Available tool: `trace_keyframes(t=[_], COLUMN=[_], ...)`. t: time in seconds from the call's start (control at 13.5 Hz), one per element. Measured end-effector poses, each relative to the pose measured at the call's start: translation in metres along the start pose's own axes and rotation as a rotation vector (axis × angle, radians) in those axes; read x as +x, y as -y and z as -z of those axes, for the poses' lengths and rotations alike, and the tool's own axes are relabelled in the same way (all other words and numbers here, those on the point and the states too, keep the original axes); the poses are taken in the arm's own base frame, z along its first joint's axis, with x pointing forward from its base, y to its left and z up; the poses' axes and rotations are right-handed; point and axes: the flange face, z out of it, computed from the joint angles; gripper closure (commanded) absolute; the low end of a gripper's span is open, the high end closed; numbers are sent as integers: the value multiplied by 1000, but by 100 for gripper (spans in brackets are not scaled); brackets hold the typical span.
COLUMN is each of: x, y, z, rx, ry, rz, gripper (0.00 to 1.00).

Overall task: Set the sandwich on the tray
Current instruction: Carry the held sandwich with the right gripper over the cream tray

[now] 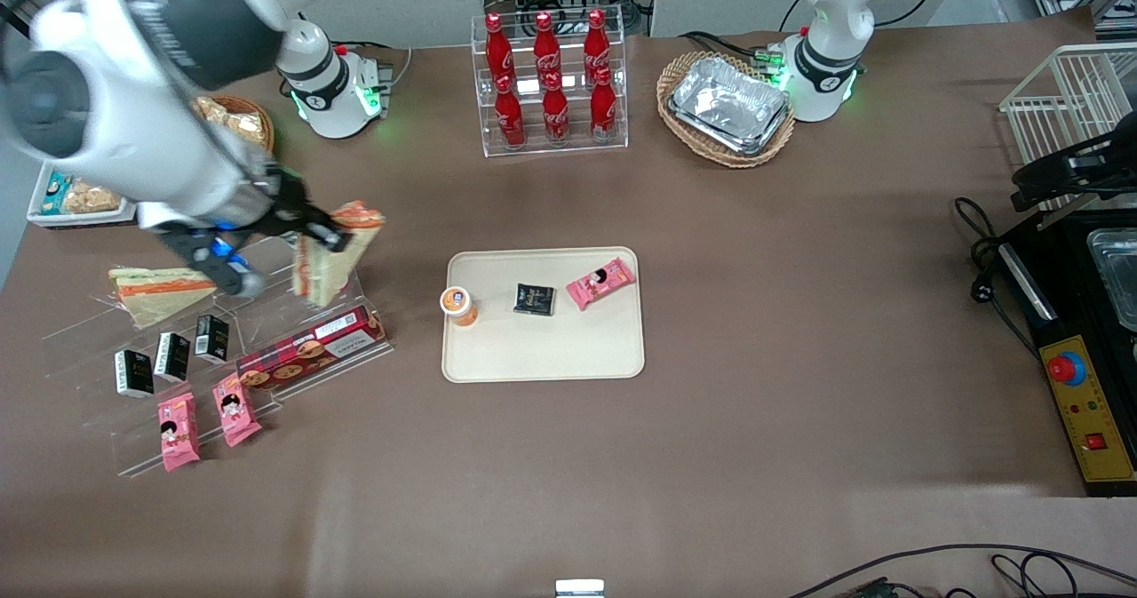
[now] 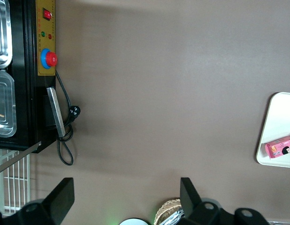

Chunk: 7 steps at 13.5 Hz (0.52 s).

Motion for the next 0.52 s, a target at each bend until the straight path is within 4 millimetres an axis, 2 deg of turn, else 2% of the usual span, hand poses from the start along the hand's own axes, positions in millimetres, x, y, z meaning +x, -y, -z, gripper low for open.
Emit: trace_keyframes(t=[0.07,0.37,0.52], x=[-11,-30,-47], y=[13,55,80], z=[-9,-36,-56], rx=[-4,53,86], ry=[-10,-71,-98], rz=[-54,-305,-438], gripper=[100,100,100])
